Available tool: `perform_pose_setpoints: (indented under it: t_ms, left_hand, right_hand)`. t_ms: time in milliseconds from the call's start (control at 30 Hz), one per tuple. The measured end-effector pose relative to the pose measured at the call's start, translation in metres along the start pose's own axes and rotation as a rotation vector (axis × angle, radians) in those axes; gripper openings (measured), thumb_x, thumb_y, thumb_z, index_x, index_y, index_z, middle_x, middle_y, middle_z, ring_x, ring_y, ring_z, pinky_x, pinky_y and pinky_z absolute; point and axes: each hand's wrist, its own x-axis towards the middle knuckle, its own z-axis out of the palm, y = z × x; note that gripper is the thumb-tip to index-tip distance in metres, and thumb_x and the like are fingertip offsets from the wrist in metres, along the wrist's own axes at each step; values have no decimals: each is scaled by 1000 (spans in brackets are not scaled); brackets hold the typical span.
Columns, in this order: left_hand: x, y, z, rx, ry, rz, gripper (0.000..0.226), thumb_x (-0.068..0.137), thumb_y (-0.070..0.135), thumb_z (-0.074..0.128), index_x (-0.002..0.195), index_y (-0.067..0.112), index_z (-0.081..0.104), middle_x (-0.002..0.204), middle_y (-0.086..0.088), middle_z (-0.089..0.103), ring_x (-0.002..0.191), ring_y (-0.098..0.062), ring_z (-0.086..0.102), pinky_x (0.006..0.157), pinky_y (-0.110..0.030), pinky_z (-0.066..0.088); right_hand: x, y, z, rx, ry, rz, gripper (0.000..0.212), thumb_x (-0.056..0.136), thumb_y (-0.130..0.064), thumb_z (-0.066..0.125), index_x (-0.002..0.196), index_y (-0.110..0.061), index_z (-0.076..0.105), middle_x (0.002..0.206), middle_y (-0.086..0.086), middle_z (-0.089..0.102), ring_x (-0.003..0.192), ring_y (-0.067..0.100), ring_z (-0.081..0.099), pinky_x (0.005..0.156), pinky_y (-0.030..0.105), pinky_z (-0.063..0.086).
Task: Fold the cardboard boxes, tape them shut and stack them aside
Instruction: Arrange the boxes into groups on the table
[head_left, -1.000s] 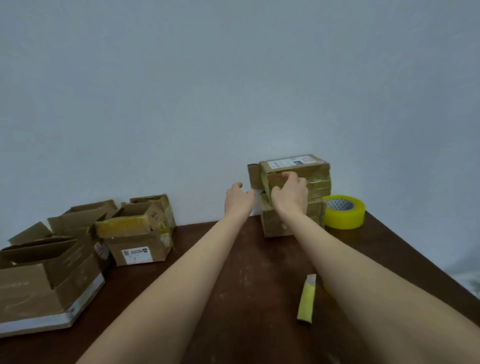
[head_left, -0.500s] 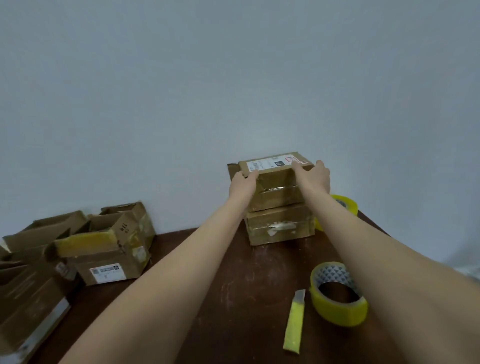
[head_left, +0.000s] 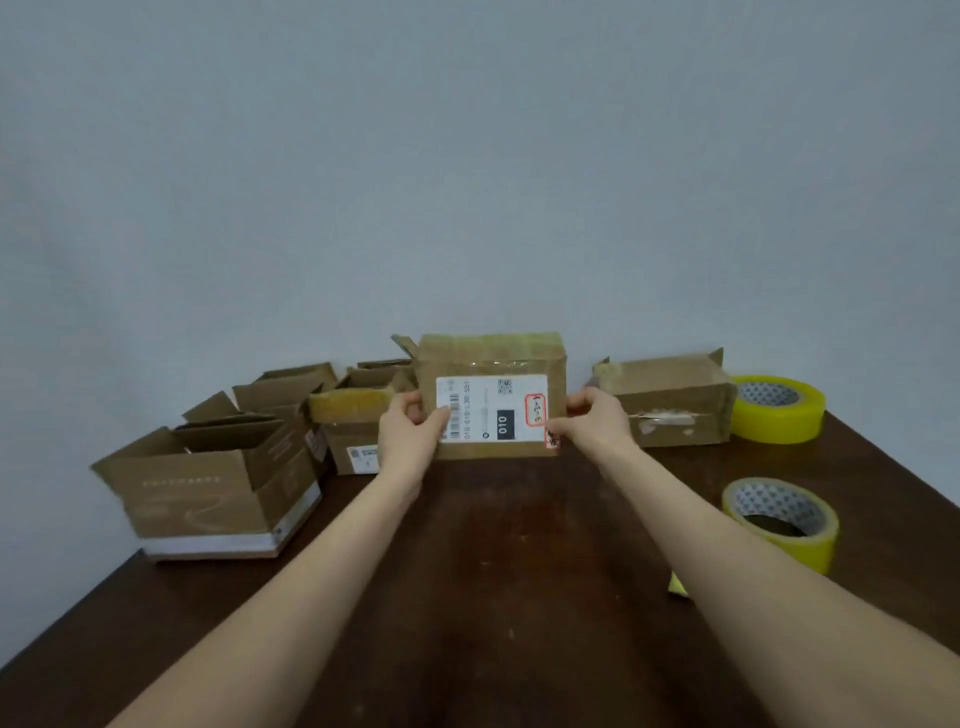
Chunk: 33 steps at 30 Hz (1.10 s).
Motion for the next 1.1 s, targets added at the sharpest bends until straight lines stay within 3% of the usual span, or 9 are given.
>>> perform_pose_setpoints:
  t_ms: [267, 367, 433, 500, 633, 733, 833, 967, 1100]
  left_hand:
    - [-41, -71, -70, 516, -180, -120, 43, 87, 28, 65, 128, 19, 56, 117, -2, 66, 107, -17, 61, 88, -32, 50]
    - [-45, -45, -90, 901, -150, 158, 17, 86, 40, 61, 90, 25, 69, 87, 7, 69, 88, -14, 65, 73, -30, 53]
    - [-37, -18, -94, 883, -56, 425, 17, 84, 39, 63, 92, 24, 64, 83, 11, 62, 86, -13, 62, 68, -27, 47]
    - [-18, 3, -89, 799, -145, 532, 48, 78, 37, 70, 121, 24, 54, 103, 9, 59, 102, -13, 55, 78, -27, 45]
    - [20, 10, -76, 798, -449, 314, 106, 66, 37, 82, 149, 12, 21, 147, -5, 40, 132, -21, 41, 105, -35, 39]
    - [23, -4, -78, 788, -442, 323, 57, 68, 31, 81, 118, 21, 55, 116, 0, 63, 107, -17, 57, 86, -32, 48]
    - [6, -18, -85, 722, -333, 595, 21, 78, 17, 73, 82, 26, 55, 83, 12, 59, 89, -17, 61, 70, -28, 44]
    - [-6, -43, -94, 765, -319, 922, 28, 87, 4, 60, 112, 17, 66, 101, 0, 68, 93, -22, 64, 74, -35, 53]
    - [-12, -42, -97, 908, -426, 907, 45, 95, 14, 51, 137, 27, 50, 127, 0, 62, 112, -19, 59, 92, -33, 49]
  right_hand:
    - [-48, 29, 38, -397, -48, -33, 18, 89, -15, 50, 90, -27, 63, 106, -1, 65, 101, 23, 60, 79, 29, 45]
    - [-36, 8, 27, -355, 64, -55, 25, 95, -25, 45, 110, -24, 64, 120, 3, 64, 109, 26, 58, 88, 33, 44]
    - [-27, -11, 23, -298, 103, -109, 30, 96, -31, 46, 119, -20, 61, 125, 4, 62, 115, 25, 56, 94, 34, 42]
    - [-22, -31, 27, -270, 5, -187, 38, 97, -33, 47, 130, -15, 56, 133, 4, 58, 123, 23, 52, 102, 35, 38]
    - [-21, -51, 44, -421, -247, -281, 47, 100, -40, 42, 135, -11, 52, 138, 6, 53, 128, 21, 47, 104, 31, 33]
    - [-16, -58, 43, -403, -278, -212, 53, 104, -40, 27, 126, -5, 59, 134, 13, 56, 125, 26, 48, 101, 31, 33]
    - [-5, -62, 35, -330, -265, -86, 56, 103, -44, 27, 116, -3, 63, 121, 14, 63, 111, 26, 54, 95, 33, 38]
    - [-3, -68, 43, -438, -314, -58, 53, 87, -53, 59, 106, -3, 57, 108, 11, 59, 94, 25, 56, 68, 29, 45]
    - [-10, -76, 70, -870, -259, -97, 82, 72, -62, 70, 129, -7, 49, 133, 16, 46, 121, 32, 45, 97, 38, 44]
